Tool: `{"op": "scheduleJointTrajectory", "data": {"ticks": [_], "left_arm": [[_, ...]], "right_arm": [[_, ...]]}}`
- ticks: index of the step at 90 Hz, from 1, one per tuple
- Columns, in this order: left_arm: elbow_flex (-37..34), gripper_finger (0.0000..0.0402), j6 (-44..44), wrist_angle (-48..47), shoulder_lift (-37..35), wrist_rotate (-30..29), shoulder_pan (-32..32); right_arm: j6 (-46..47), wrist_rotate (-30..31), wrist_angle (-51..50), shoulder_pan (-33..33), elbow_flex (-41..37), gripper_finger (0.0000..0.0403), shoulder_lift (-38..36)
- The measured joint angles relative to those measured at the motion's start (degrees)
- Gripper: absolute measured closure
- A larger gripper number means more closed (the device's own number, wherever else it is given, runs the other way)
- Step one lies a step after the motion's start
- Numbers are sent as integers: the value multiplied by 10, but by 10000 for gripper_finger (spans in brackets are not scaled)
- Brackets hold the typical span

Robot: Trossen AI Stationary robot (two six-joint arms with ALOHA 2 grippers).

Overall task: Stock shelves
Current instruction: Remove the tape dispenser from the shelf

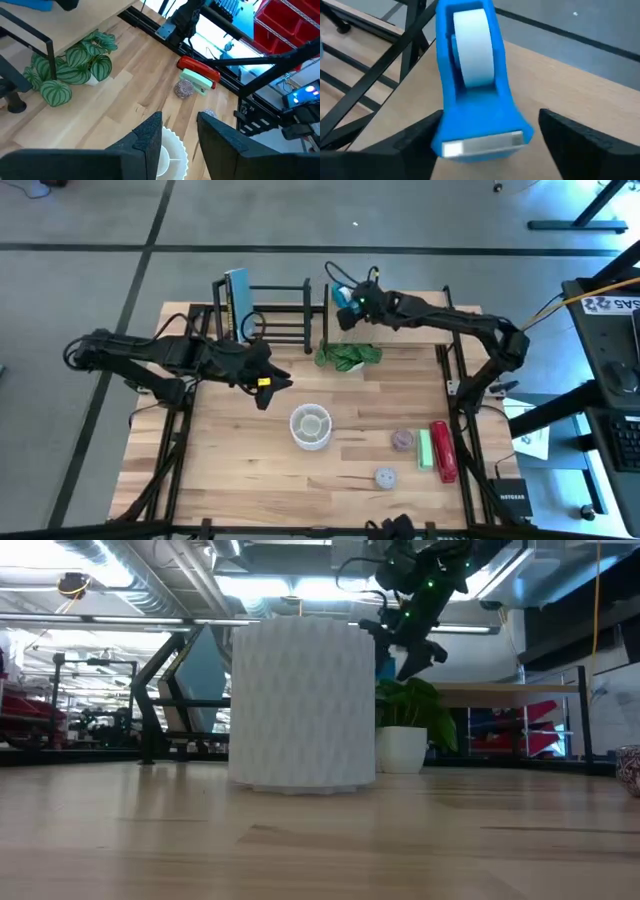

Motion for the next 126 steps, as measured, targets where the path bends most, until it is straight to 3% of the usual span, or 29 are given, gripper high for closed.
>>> {"op": "scheduleJointTrajectory", "data": {"ticks": [16, 30, 48, 57, 66, 84, 94, 106, 126], "left_arm": [[0, 295, 0, 0, 0, -4, 0], [0, 295, 0, 0, 0, -4, 0], [0, 295, 10, 0, 0, -4, 0], [0, 295, 23, 0, 0, -4, 0], [0, 295, 34, 0, 0, -4, 0], [0, 295, 53, 0, 0, -4, 0], [0, 295, 67, 0, 0, -3, 0], [0, 295, 87, 0, 0, -4, 0], [0, 295, 96, 0, 0, -3, 0]], "right_arm": [[-1, -6, -2, 2, 0, 213, -1], [2, -12, -28, 6, 0, 214, -27], [1, 7, -115, 16, 33, 214, -115], [-14, 6, -170, 48, 55, 214, -168], [-4, -43, -221, 102, 64, 214, -218], [86, -157, -385, 254, 64, 214, -255], [138, -191, -450, 346, 54, 214, -253], [231, -159, -481, 417, -7, 214, -251], [485, -125, -511, 452, -167, 214, -273]]}}
